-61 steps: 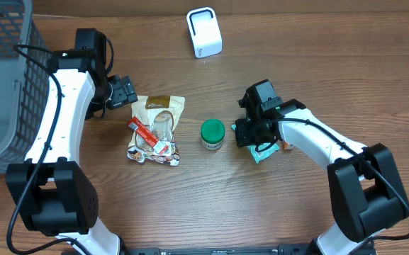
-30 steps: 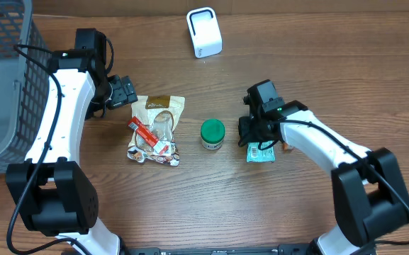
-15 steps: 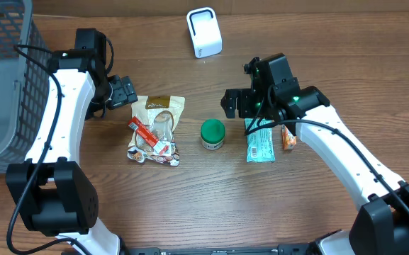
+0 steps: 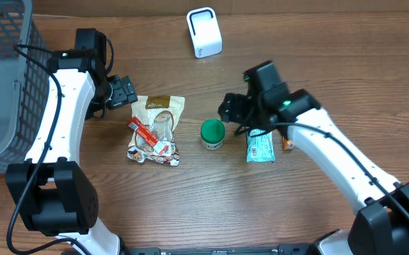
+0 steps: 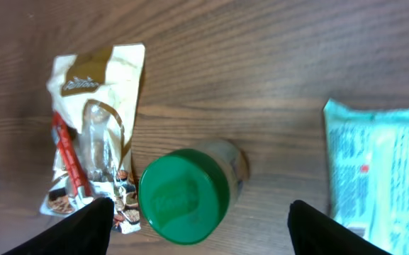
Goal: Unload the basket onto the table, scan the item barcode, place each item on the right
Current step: 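Move the right gripper left over the green-lidded jar and lower it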
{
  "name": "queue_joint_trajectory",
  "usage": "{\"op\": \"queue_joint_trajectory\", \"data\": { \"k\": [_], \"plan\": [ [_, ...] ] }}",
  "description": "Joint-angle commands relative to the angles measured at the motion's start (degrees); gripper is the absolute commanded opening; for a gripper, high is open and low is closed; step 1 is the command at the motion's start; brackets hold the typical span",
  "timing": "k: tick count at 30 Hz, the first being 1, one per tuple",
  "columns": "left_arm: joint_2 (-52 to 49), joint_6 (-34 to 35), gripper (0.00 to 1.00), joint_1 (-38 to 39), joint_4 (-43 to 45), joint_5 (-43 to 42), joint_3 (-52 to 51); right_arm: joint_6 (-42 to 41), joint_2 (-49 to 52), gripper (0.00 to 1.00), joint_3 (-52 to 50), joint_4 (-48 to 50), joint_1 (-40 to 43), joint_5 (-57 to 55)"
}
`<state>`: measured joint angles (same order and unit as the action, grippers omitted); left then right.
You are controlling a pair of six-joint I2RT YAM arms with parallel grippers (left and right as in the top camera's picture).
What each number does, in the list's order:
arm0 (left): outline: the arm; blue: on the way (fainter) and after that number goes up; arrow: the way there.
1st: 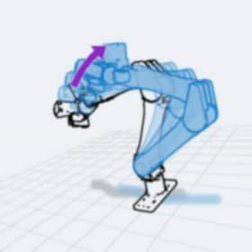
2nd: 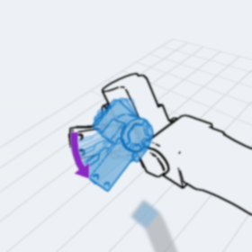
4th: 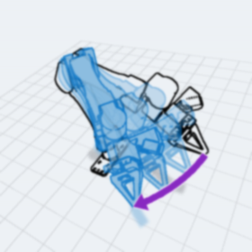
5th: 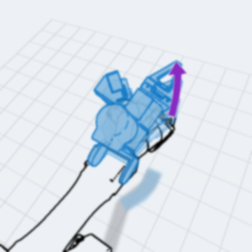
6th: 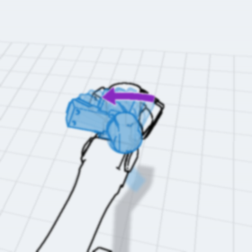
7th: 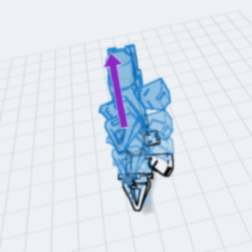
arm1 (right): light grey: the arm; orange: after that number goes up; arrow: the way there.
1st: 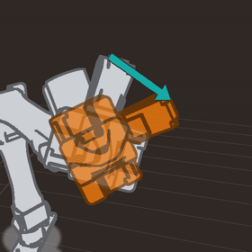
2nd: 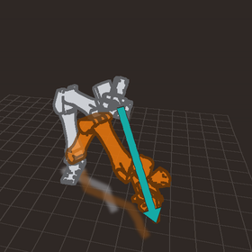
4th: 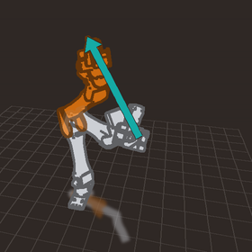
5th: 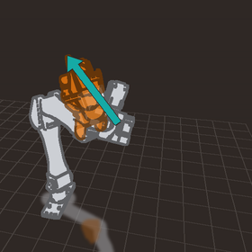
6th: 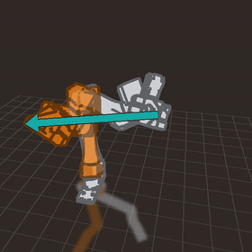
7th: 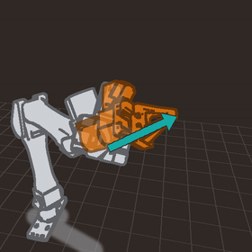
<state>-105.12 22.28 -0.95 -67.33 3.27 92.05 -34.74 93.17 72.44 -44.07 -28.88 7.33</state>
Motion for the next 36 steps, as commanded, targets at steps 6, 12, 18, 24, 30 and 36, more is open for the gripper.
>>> {"op": "queue_joint_trajectory", "data": {
  "k": [6, 12, 18, 24, 30, 36],
  "plan": [
    [0.3, -0.9, 1.0, 0.0, 0.1, 0.3, 1.0, -12.1, 1.1, 0.88, 0.4, -0.2, -11.2, -17.8],
    [0.3, -0.9, 1.0, 0.0, 0.1, 0.3, 0.9, -14.8, 7.1, 0.89, 2.1, 1.1, -12.0, -17.9],
    [0.3, -0.9, 1.0, 0.0, 0.1, 0.3, 0.9, -14.8, 11.5, 0.8, 2.6, 1.3, -12.3, -17.8],
    [0.3, -0.9, 1.0, 0.0, 0.1, 0.3, 0.9, -14.4, 11.7, 0.73, 2.6, 1.3, -12.3, -17.8],
    [0.3, -0.9, 1.0, 0.0, 0.1, 0.3, 1.0, -7.2, 11.7, 0.68, 2.6, -0.2, -12.3, -17.6],
    [0.3, -0.9, 1.0, 0.0, 0.1, 0.3, 1.0, 5.2, 11.7, 0.67, 2.6, -0.9, -12.3, -16.3]
  ]
}}
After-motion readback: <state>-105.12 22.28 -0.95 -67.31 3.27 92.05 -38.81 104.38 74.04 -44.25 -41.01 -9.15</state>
